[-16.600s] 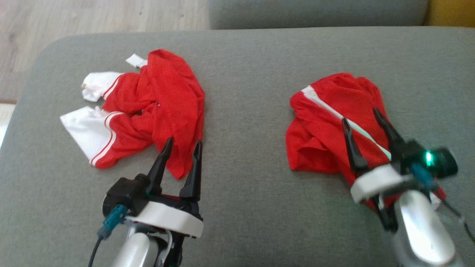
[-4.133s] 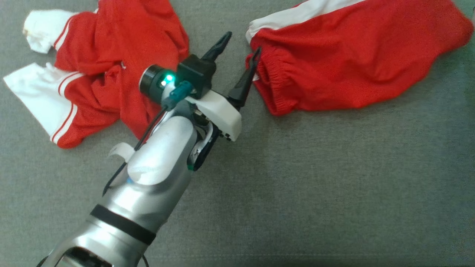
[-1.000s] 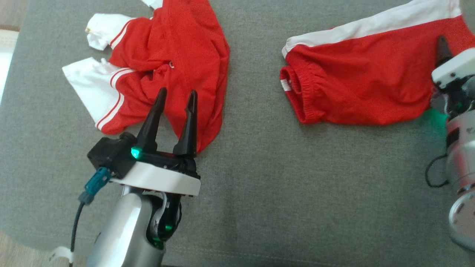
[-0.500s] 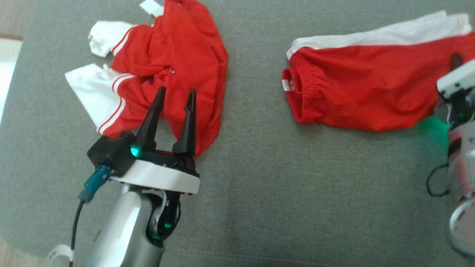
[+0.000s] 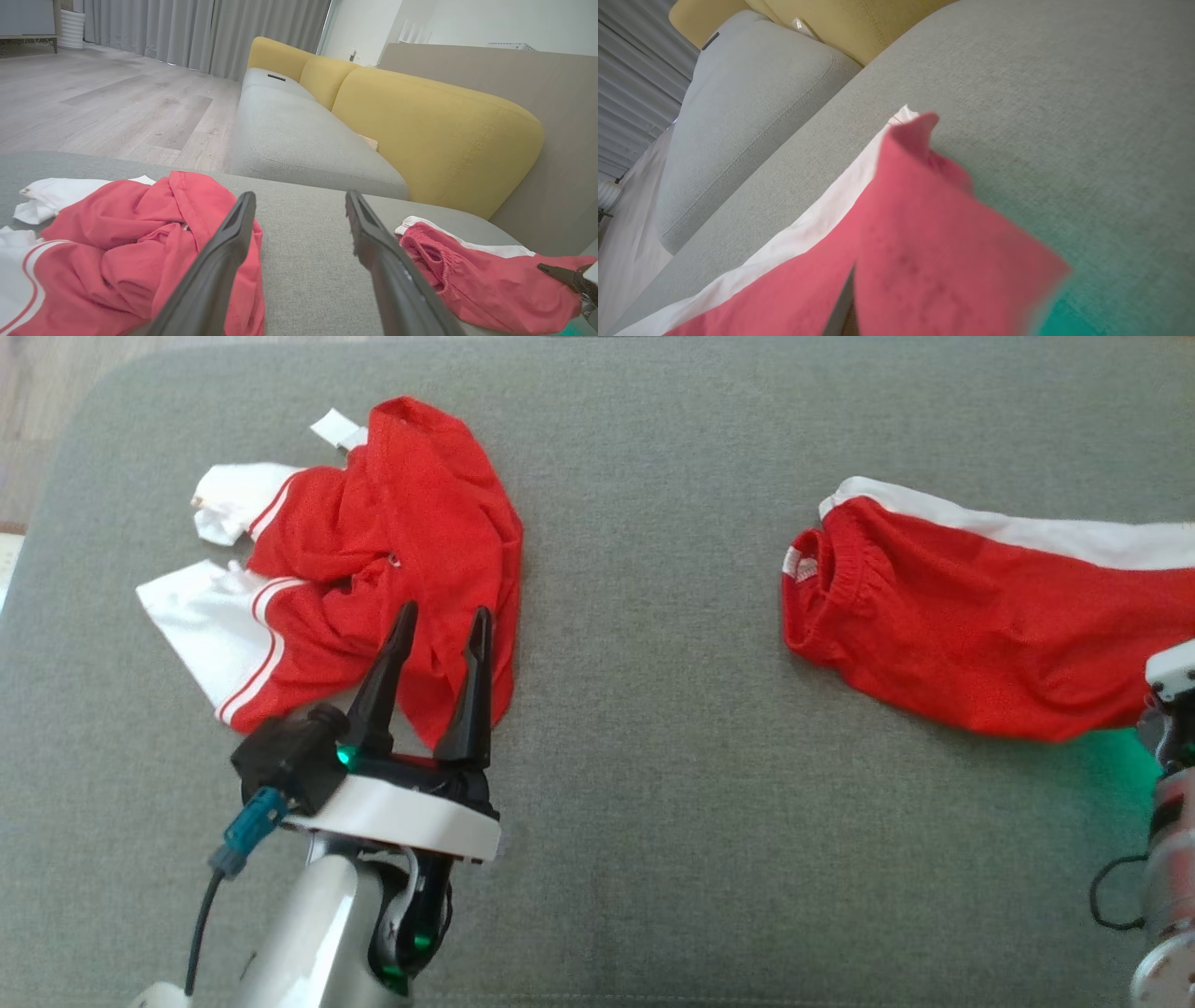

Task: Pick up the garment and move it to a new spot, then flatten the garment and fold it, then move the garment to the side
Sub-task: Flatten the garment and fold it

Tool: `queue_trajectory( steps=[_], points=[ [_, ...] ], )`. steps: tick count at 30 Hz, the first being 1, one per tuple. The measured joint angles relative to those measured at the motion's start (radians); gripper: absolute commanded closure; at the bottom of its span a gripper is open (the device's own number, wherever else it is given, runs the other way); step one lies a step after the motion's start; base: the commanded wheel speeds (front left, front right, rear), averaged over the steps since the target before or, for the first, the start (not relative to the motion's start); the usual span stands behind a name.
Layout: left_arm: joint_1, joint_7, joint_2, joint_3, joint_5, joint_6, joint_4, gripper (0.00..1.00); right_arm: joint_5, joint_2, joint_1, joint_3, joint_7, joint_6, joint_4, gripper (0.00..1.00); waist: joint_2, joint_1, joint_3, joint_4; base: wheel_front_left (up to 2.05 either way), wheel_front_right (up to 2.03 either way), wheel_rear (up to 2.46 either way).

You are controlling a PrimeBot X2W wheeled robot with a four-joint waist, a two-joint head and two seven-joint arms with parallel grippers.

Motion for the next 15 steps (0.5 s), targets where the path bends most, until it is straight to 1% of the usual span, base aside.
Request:
queue_trajectory(
  steps=[4,7,10,12,15],
  points=[
    [0.007,0.0,0.0,0.0,0.007,-0.001,0.0,0.0,-0.01,0.026,0.014,-0.008,-0.011,0.0,-0.036,1.0,0.0,0.0,-0.015,-0.006,0.0,0.0,0.0],
    [0.019,0.0,0.0,0.0,0.007,-0.002,0.004,0.0,-0.01,0.064,0.012,0.034,-0.03,0.0,-0.07,1.0,0.0,0.0,-0.026,-0.003,0.0,0.0,0.0],
    [0.024,0.0,0.0,0.001,0.007,-0.002,0.009,0.0,0.006,0.098,0.011,0.119,-0.053,0.0,-0.103,1.0,0.0,0.0,-0.042,0.001,0.0,0.0,0.0],
    [0.024,0.0,0.0,0.002,0.015,-0.002,0.012,0.0,0.054,0.113,0.012,0.195,-0.062,0.0,-0.127,1.0,0.0,0.0,-0.055,0.003,0.0,0.0,0.0],
    [0.034,0.0,0.001,0.007,0.017,-0.002,0.012,0.0,0.147,0.119,0.026,0.342,-0.069,0.0,-0.175,1.0,0.0,0.0,-0.077,0.008,0.0,0.0,0.0]
  ],
)
